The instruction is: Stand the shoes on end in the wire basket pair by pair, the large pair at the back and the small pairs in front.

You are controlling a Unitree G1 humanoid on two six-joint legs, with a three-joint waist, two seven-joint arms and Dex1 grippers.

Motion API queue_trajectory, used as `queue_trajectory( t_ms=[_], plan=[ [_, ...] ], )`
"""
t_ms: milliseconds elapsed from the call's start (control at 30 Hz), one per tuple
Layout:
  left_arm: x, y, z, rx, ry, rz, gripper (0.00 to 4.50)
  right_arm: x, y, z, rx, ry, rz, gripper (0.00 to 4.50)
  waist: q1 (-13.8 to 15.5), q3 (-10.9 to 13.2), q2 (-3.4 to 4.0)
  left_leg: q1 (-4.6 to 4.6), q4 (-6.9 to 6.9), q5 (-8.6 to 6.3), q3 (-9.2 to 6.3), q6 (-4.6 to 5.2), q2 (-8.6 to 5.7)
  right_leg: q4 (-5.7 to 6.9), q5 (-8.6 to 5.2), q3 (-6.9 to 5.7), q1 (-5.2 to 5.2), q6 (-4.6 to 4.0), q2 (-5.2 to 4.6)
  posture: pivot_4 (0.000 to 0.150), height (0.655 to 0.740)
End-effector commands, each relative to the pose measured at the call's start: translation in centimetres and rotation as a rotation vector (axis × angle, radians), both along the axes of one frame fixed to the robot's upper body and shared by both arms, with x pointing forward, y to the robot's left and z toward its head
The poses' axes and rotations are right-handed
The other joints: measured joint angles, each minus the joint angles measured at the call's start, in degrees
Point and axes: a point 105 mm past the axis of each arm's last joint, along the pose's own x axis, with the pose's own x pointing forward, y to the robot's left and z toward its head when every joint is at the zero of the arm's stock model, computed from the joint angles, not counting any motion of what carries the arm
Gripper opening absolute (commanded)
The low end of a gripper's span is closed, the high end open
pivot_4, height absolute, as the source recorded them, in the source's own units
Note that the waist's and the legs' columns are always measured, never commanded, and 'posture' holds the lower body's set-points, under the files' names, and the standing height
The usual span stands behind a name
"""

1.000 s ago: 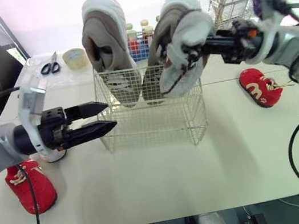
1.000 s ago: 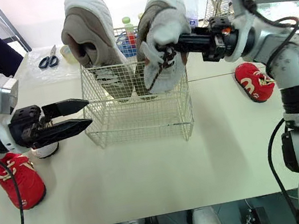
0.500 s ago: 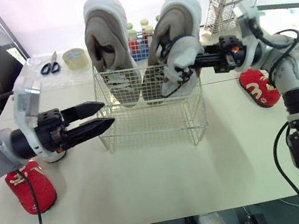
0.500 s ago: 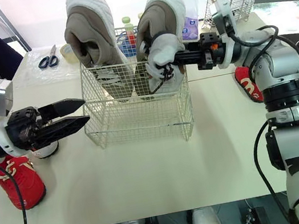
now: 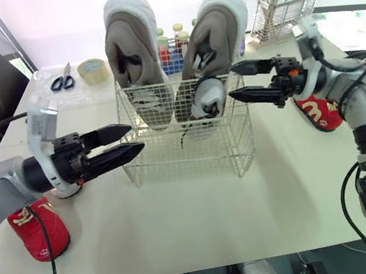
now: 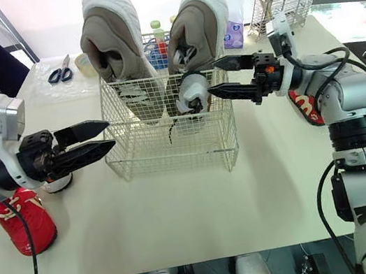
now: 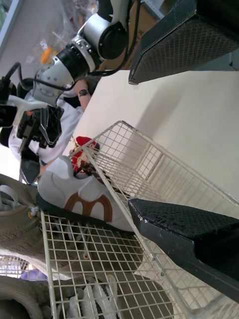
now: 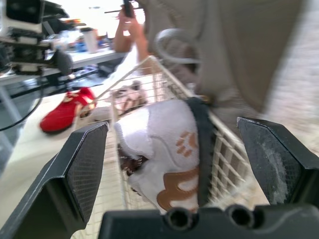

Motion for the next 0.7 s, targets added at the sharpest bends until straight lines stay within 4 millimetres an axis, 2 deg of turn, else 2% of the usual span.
queue_trajectory(
  t_ms=[33, 167, 267, 300, 400, 500, 567, 633, 700],
  plan=[
    [0.0, 0.2, 0.7, -0.007, -0.04, 0.007, 3.76, -1.3, -1.1, 2.6, 0.03, -0.076, -0.037, 4.47, -0.06, 0.0, 0.0, 0.0, 0.0, 0.0, 0.0, 0.0, 0.0, 0.0, 0.0, 0.0, 0.0, 0.0, 0.0, 0.15, 0.7352],
    [0.1, 0.7, 0.7, -0.015, -0.024, 0.017, 3.76, -2.9, -2.5, 4.4, 0.081, -0.079, -0.046, 4.47, -0.05, 0.0, 0.0, 0.0, -0.01, 0.0, 0.0, 0.0, 0.01, 0.0, 0.0, 0.0, -0.01, 0.0, 0.01, 0.15, 0.7352],
    [-0.1, 1.2, 1.3, -0.079, 0.001, 0.002, 4.46, -3.8, -3.6, 6.2, 0.162, -0.1, -0.046, 4.5, -0.04, 0.0, 0.0, 0.01, -0.01, 0.0, 0.0, 0.01, 0.01, 0.0, 0.0, 0.0, 0.0, 0.0, 0.01, 0.15, 0.7352],
    [0.0, 1.3, 1.6, -0.091, -0.004, 0.008, 4.46, -3.9, -3.7, 6.6, 0.183, -0.114, -0.055, 4.5, -0.06, 0.0, 0.0, 0.01, -0.01, 0.0, -0.01, 0.01, 0.01, 0.0, 0.0, 0.0, 0.0, 0.0, 0.01, 0.15, 0.7352],
    [1.7, 3.3, 3.2, -0.142, -0.065, 0.149, 4.46, -4.1, -3.8, 8.1, 0.261, -0.135, -0.081, 4.5, -0.1, 0.0, 0.0, 0.01, -0.01, 0.0, 0.0, 0.02, 0.01, 0.0, 0.0, 0.0, -0.01, 0.0, 0.01, 0.15, 0.7352],
    [4.1, 7.1, 5.6, -0.211, -0.094, 0.373, 4.46, -5.0, -2.9, 9.4, 0.295, -0.135, -0.04, 4.5, -0.06, 0.0, 0.0, 0.01, -0.01, 0.0, -0.03, 0.02, 0.03, 0.02, 0.01, 0.0, -0.02, -0.01, 0.04, 0.15, 0.7352],
    [5.8, 11.1, 6.1, -0.228, -0.088, 0.585, 4.46, -6.8, -1.4, 10.3, 0.294, -0.15, 0.064, 4.5, -0.2, 0.0, 0.0, 0.02, -0.03, 0.0, -0.03, 0.02, 0.03, 0.02, 0.01, 0.0, -0.03, 0.0, 0.04, 0.15, 0.7352],
    [6.8, 15.2, 5.7, -0.18, -0.074, 0.772, 4.46, -8.8, 0.9, 10.2, 0.234, -0.152, 0.192, 4.5, -0.44, 0.0, 0.0, 0.02, -0.1, 0.0, 0.01, 0.03, 0.02, 0.02, 0.02, 0.01, -0.06, 0.02, 0.04, 0.15, 0.7352],
    [7.4, 17.9, 4.3, -0.079, -0.043, 0.895, 4.46, -9.8, 2.6, 9.1, 0.158, -0.127, 0.256, 4.5, -0.39, 0.0, 0.0, 0.04, -0.19, 0.0, 0.04, 0.02, 0.04, 0.01, 0.02, 0.0, -0.1, 0.02, 0.07, 0.15, 0.7352]
  ],
)
